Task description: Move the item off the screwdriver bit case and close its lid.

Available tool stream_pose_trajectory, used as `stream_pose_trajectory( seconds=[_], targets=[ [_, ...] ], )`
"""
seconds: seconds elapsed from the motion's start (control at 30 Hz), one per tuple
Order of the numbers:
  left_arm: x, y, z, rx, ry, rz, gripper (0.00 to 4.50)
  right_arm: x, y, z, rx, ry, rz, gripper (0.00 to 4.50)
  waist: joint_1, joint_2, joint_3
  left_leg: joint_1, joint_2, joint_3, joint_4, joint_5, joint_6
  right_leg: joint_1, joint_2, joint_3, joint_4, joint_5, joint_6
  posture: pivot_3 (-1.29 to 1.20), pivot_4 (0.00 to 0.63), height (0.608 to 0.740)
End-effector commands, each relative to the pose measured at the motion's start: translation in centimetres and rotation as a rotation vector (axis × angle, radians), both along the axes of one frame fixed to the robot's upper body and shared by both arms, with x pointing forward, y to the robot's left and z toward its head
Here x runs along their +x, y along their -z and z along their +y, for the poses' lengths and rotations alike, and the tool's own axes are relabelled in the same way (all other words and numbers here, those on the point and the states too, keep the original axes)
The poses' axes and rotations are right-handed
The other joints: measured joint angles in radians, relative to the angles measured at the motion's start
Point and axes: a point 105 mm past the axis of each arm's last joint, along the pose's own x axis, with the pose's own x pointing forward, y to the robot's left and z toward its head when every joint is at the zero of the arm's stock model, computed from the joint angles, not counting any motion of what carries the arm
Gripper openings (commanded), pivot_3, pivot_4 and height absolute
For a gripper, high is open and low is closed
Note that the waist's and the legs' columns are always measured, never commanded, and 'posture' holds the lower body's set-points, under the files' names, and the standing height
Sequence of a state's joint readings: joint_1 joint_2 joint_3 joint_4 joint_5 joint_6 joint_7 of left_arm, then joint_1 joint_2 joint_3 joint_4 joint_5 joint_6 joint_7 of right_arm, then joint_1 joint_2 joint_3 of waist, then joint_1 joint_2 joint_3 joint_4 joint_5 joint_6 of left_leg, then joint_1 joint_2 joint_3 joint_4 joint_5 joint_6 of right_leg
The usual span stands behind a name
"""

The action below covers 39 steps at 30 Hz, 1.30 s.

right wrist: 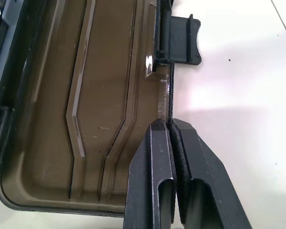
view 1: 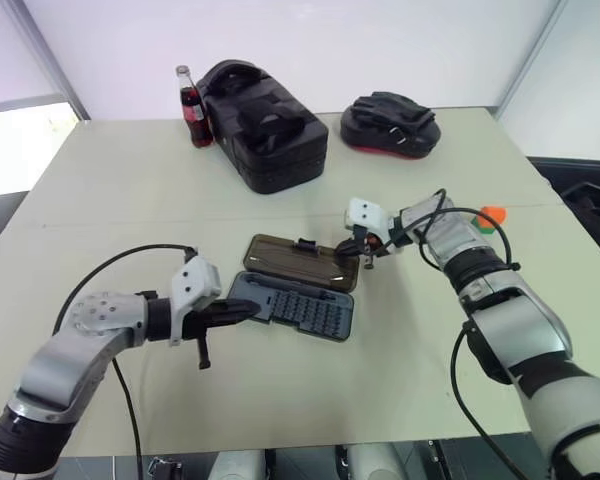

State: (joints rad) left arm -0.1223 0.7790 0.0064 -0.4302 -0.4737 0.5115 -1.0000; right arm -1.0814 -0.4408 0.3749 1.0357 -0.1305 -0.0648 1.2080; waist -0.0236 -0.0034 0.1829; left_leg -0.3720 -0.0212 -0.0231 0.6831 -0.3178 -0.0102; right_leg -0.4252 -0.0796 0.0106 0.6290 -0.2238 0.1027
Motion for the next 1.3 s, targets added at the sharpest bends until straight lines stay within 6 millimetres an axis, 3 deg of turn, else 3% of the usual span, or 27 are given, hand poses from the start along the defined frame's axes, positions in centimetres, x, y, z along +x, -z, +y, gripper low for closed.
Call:
stream_pose_trajectory(
  seconds=[0.03, 0.2, 0.6, 0.97, 1.3],
  targets=[
    [0.6, -1.1, 0.8, -0.022, -0.034, -0.06, 0.0, -1.0, 1.2, -1.1, -0.083, -0.103, -0.03, 0.07, 0.0, 0.0, 0.0, 0.0, 0.0, 0.0, 0.0, 0.0, 0.0, 0.0, 0.0, 0.0, 0.0, 0.0, 0.0, 0.0, 0.15, 0.74],
    [0.9, -1.2, 1.3, -0.028, -0.054, -0.066, 0.0, -2.6, 0.4, -1.3, -0.097, -0.277, -0.107, 0.07, 0.008, 0.001, 0.001, -0.002, -0.001, 0.0, 0.0, 0.0, 0.0, -0.001, -0.001, 0.0, -0.001, 0.0, 0.0, 0.0, 0.15, 0.74],
    [0.5, -2.3, 0.1, -0.047, -0.014, -0.059, 0.0, -5.2, -0.5, -1.5, -0.046, -0.334, -0.097, 0.07, 0.007, 0.001, 0.001, -0.003, -0.001, 0.0, -0.001, 0.0, 0.001, -0.001, -0.001, 0.0, -0.005, 0.0, 0.0, 0.0, 0.15, 0.74],
    [0.6, -2.4, -0.1, -0.041, -0.007, -0.058, 0.0, -4.2, -0.5, -0.6, -0.031, -0.274, -0.13, 0.07, 0.003, 0.0, 0.001, -0.002, 0.0, 0.0, -0.001, 0.0, 0.001, -0.001, -0.001, 0.0, -0.004, 0.0, 0.0, 0.0, 0.15, 0.74],
    [0.5, -2.3, -0.3, -0.043, -0.019, -0.059, 0.0, -3.1, -0.7, -1.0, -0.034, -0.179, -0.126, 0.07, 0.002, 0.0, 0.001, -0.002, 0.0, 0.0, 0.0, 0.0, 0.0, -0.001, -0.001, 0.0, -0.002, 0.0, 0.0, 0.0, 0.15, 0.74]
  ],
)
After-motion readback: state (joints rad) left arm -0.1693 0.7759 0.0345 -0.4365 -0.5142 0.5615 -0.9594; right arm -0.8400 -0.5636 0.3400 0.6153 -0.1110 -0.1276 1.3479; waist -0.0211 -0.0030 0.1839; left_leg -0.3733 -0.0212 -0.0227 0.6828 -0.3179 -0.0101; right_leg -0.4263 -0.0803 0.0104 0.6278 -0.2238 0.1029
